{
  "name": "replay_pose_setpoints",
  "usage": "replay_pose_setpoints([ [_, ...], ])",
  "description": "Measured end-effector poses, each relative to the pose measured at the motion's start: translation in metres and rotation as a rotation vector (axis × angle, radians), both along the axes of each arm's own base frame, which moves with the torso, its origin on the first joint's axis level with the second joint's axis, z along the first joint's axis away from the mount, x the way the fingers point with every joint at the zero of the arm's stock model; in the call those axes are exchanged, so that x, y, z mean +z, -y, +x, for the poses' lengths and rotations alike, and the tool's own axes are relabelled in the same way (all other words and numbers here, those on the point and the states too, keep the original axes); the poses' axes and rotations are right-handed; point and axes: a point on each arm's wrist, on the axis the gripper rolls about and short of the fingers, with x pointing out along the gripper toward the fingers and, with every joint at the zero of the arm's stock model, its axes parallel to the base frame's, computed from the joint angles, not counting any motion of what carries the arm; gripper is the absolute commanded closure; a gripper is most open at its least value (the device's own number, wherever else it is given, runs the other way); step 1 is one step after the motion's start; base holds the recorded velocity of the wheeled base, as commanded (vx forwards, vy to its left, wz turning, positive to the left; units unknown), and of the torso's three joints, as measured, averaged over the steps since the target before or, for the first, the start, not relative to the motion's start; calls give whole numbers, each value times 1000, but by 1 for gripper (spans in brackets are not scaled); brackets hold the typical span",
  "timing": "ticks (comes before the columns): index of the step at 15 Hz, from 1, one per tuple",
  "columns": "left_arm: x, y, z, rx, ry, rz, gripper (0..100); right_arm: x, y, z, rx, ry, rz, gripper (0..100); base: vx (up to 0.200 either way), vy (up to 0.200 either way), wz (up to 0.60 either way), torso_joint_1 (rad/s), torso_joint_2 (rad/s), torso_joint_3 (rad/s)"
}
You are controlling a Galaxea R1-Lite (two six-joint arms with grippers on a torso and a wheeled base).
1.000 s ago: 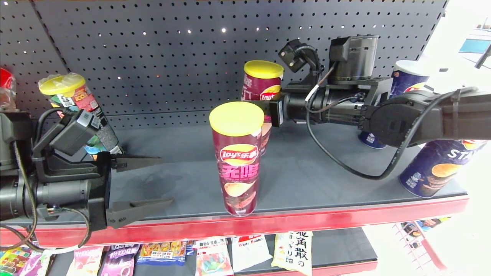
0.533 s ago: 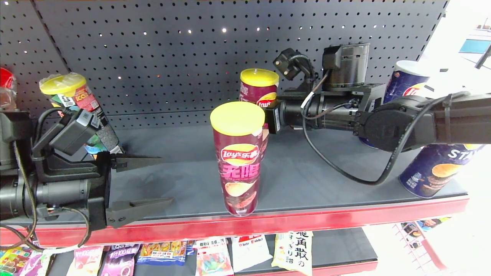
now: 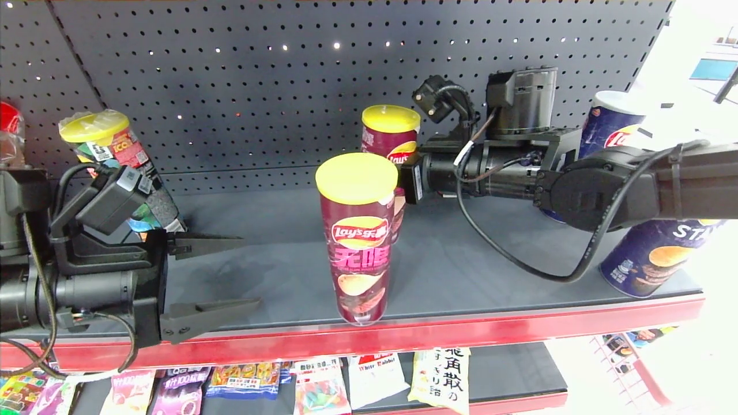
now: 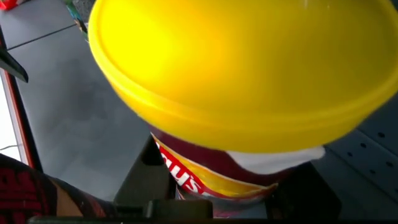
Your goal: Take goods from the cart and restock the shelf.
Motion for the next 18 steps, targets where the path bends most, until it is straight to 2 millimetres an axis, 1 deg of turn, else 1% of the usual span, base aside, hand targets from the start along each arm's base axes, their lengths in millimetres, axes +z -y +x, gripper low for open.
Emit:
replay_pose_setpoints([
  [5, -1, 0, 0, 0, -5, 2, 0, 0, 3, -6, -13, -9, -6, 0, 0, 0, 0, 0, 0, 0],
  [8, -2, 0, 1, -3, -5, 4, 0, 3, 10, -14, -18, -11, -7, 0, 0, 0, 0, 0, 0, 0],
  [12, -4, 2, 5, 2, -9, 12, 0, -1, 29, -42, -35, -47, -33, 0, 0, 0, 0, 0, 0, 0],
  [16, -6, 4, 13, 19, -17, 28, 0, -6, 54, -76, -99, -72, -62, 0, 0, 0, 0, 0, 0, 0],
  [18, -5, 10, 21, 16, -11, 40, 0, -8, 68, -95, -121, -77, -74, 0, 0, 0, 0, 0, 0, 0],
])
